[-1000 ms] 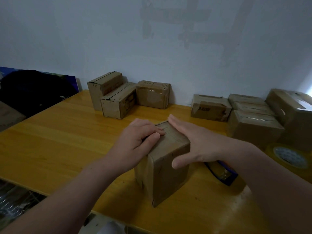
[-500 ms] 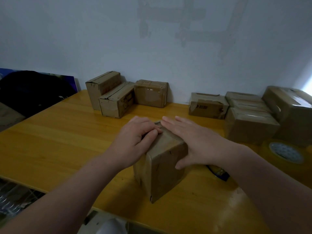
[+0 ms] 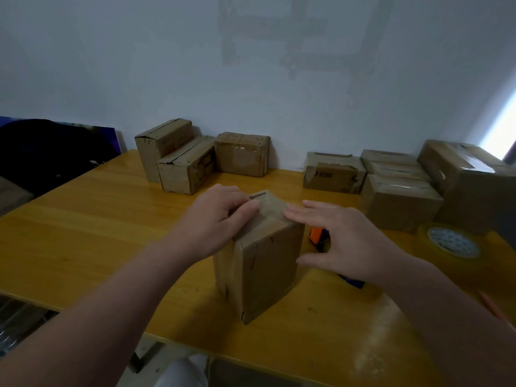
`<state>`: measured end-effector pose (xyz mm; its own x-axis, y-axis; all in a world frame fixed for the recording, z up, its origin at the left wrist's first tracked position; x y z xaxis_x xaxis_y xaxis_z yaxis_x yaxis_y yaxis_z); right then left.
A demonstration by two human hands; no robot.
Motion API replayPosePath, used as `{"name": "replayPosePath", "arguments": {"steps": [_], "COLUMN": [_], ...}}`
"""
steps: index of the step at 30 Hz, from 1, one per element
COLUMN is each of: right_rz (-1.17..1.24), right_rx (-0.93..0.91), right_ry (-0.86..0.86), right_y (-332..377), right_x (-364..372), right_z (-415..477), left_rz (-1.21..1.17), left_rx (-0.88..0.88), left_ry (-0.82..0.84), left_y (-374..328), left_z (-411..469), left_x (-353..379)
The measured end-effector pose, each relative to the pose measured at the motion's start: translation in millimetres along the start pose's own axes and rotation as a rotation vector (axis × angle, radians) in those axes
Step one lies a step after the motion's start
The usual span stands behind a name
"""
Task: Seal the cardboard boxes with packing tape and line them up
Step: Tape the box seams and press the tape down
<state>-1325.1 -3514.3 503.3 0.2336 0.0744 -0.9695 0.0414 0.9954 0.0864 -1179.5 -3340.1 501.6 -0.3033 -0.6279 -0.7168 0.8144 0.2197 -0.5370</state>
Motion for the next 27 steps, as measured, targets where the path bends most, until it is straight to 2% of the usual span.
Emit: {"name": "replayPosePath", "arguments": {"steps": [4, 7, 9, 11, 14, 17, 21, 24, 27], "right_rz": [0.092, 0.172, 0.213, 0.247, 0.292, 0.304, 0.334, 0.516, 0.789], "right_rx": [0.026, 0.072, 0.143, 0.209, 0.281, 0.349, 0.463, 0.569, 0.593], "right_ry": [-0.175, -0.3, -0.323, -0.291, -0.225, -0.201, -0.21, -0.187, -0.074], "right_y": [-3, -4, -6, -10, -15, -19, -24, -26, -20], "right_x": [2, 3, 6, 12, 20, 24, 26, 30, 34], "right_z": [-8, -13, -15, -14, -11, -6, 2, 5, 8], "left_rz": [0.059, 0.151, 0.257, 0.257, 0.09, -0.051, -0.576, -0.842, -0.951], "left_rx": [-0.052, -0.099, -0.141, -0.182, -0.25, -0.306, -0.408, -0.455, -0.479], "left_ry": [0.026, 0.108, 0.189, 0.249, 0.242, 0.143, -0.033, 0.066, 0.177], "left_y": [-10, -18, -22, -23, -14, 1, 25, 48, 69], "left_z": [0, 2, 3, 6, 11, 15, 6, -9, -24], "left_x": [-3, -7, -8, -8, -10, -16, -17, -5, 7]}}
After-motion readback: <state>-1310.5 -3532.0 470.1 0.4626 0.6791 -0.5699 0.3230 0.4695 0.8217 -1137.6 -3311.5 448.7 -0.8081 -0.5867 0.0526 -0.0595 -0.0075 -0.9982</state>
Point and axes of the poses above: each hand's wrist, its own z-axis towards the middle knuckle, its own x-axis out of the palm, y = z × x, the point moved 1 cm from there along z, towards the middle knuckle, and after that the axes turned 8 degrees about -z, right-handed, at the moved point
